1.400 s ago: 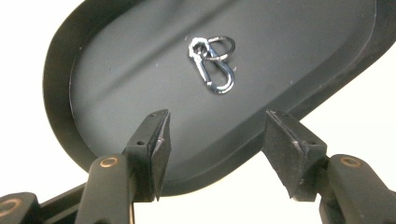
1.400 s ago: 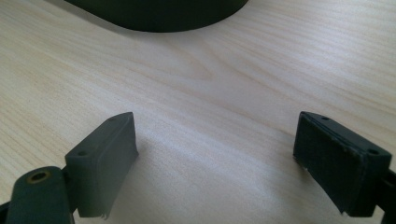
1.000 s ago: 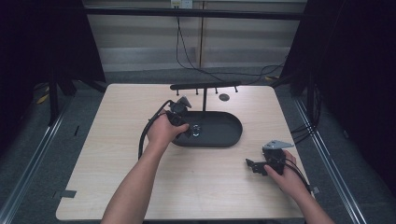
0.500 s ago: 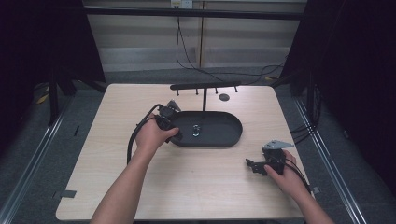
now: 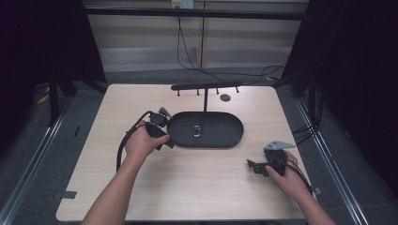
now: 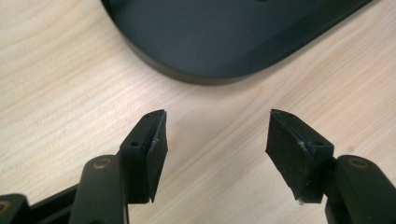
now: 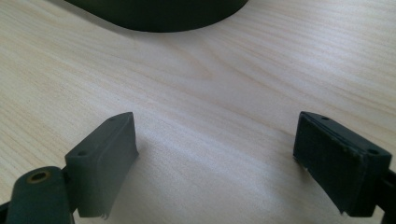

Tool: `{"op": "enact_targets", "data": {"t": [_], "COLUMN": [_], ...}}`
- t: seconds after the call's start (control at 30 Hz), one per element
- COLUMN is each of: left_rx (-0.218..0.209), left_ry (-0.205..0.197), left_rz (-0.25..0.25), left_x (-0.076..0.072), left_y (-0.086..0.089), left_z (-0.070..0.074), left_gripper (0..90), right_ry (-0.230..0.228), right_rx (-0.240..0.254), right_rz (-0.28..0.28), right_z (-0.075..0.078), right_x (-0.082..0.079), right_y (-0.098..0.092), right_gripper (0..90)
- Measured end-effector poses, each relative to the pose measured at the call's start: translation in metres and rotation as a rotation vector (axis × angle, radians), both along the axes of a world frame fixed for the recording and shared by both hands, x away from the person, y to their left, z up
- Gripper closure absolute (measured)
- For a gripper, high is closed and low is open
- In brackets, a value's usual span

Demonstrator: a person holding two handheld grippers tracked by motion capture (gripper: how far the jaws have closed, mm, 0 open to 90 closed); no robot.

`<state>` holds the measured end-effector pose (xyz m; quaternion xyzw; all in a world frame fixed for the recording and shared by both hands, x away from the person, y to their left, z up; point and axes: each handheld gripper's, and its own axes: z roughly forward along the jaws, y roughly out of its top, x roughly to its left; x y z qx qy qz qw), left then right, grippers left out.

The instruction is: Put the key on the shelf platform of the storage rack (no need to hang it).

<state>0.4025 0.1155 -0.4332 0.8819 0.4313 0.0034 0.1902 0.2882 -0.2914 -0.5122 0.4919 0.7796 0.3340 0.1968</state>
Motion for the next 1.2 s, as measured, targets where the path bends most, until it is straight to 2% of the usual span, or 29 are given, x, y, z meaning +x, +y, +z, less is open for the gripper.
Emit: {"op": "enact_targets", "data": {"t": [0.27, 0.37, 0.53, 0.87, 1.2], "left_rx": [-0.004, -0.010, -0.010, -0.026, -0.020], "left_ry": [-0.002, 0.010, 0.002, -0.003, 0.008], "left_rz": [0.001, 0.011, 0.009, 0.018, 0.018], "left_x": [-0.006, -0.008, -0.010, -0.017, -0.023], "left_y": [0.014, 0.019, 0.026, 0.035, 0.043], "left_z": [-0.003, -0.005, -0.006, -0.007, -0.015], "left_gripper": [37.4, 36.6, 35.7, 34.2, 33.6], "right_ry": [0.000, 0.000, -0.002, -0.002, -0.003], "right_rx": [0.000, 0.000, -0.002, -0.001, -0.001], "right_rz": [0.000, 0.000, 0.003, 0.002, 0.002], "right_z": [0.000, 0.000, 0.000, 0.000, 0.000], "right_x": [0.000, 0.000, 0.000, 0.000, 0.000], "right_y": [0.000, 0.000, 0.000, 0.000, 0.000], "right_gripper": [13.0, 13.0, 13.0, 13.0, 13.0]}}
